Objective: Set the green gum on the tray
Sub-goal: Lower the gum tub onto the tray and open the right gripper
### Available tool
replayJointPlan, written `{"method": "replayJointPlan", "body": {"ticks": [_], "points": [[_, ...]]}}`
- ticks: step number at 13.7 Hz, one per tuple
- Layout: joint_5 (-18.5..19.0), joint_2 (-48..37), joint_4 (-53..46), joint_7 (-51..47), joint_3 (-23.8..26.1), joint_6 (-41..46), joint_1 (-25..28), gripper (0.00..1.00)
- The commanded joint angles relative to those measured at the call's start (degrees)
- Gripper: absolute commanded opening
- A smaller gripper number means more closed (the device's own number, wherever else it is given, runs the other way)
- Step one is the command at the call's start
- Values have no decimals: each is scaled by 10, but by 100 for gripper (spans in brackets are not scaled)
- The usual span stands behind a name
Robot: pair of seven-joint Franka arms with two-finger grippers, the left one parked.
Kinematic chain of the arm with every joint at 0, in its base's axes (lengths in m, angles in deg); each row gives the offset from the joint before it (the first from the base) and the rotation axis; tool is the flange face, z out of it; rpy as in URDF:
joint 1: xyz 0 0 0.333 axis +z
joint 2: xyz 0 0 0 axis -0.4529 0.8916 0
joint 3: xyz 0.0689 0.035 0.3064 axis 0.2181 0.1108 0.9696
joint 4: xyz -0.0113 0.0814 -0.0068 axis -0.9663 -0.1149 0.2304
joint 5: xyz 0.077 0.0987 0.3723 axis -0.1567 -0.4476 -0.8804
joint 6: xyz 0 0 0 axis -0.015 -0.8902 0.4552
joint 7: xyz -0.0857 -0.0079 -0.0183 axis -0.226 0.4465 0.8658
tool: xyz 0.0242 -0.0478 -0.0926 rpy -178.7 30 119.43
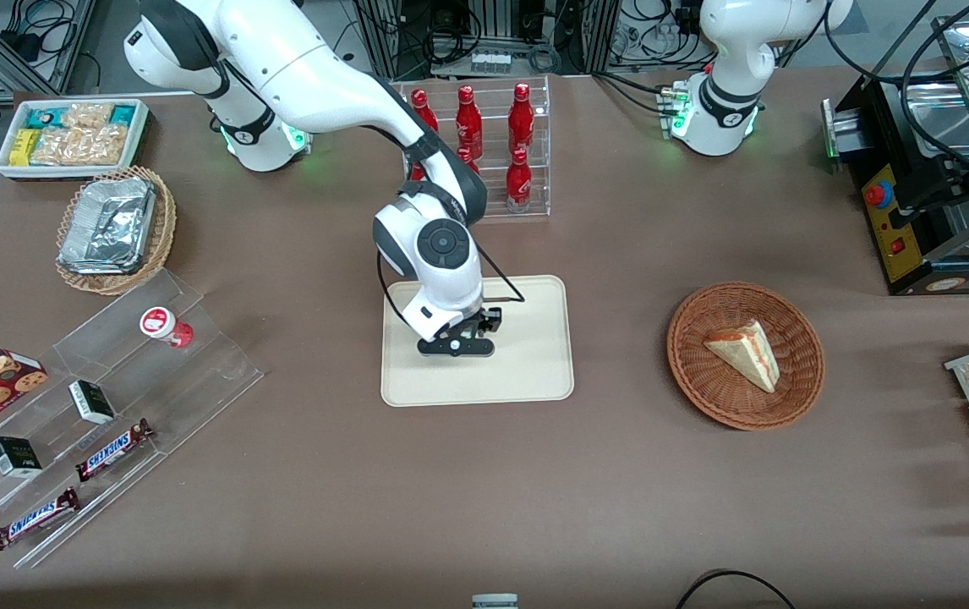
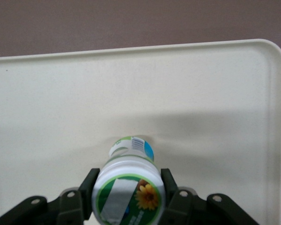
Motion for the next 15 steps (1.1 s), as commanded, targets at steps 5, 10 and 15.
{"method": "replayJointPlan", "body": {"ticks": [5, 10, 15], "points": [[14, 21, -22, -6, -7, -6, 5, 19], [19, 26, -22, -7, -7, -8, 5, 100], [18, 22, -22, -6, -7, -6, 5, 100]]}}
